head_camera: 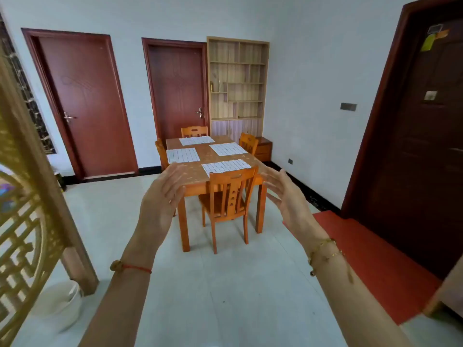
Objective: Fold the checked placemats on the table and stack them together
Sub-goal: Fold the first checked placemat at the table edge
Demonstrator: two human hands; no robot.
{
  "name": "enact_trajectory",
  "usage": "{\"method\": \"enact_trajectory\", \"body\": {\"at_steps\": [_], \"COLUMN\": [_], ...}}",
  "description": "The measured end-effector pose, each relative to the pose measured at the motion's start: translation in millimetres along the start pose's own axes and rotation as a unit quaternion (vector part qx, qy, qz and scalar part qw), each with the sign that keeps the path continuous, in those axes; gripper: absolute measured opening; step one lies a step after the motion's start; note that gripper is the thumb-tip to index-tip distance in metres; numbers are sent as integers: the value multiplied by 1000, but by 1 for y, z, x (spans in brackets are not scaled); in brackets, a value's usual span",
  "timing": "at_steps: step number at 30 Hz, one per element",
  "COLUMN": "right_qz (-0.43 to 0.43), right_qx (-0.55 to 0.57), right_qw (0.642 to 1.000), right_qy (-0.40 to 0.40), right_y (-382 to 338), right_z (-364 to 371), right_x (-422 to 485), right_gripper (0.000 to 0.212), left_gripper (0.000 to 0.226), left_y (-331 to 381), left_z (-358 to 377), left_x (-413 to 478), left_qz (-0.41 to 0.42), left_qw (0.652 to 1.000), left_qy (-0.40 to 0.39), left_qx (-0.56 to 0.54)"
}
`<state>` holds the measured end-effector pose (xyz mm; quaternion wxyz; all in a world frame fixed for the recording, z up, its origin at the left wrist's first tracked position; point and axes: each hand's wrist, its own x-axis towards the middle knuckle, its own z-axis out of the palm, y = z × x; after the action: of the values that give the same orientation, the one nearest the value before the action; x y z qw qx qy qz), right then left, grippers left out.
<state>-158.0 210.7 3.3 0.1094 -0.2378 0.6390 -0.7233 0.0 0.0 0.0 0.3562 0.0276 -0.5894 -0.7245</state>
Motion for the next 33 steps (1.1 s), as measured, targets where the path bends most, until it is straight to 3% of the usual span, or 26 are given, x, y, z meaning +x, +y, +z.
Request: {"method": "enact_trajectory", "body": {"at_steps": [5,24,33], "right_qz": [20,57,55], "right_qx": [10,30,42], "right_qw": [1000,995,994], "right_qy": [1,74,83], "right_y": [16,93,127], "right_z": [5,-9,-49], "right_x": [46,170,229], "right_gripper": [47,38,45], "left_gripper": [46,41,42], "left_y": [-28,-132,-187], "left_z": [-9,-13,19], "left_x": [53,189,242], "left_qz": [-21,-110,-136], "left_qw": [1000,993,990], "left_qy": [19,-15,-17], "left_qx": [-5,-46,-41]}}
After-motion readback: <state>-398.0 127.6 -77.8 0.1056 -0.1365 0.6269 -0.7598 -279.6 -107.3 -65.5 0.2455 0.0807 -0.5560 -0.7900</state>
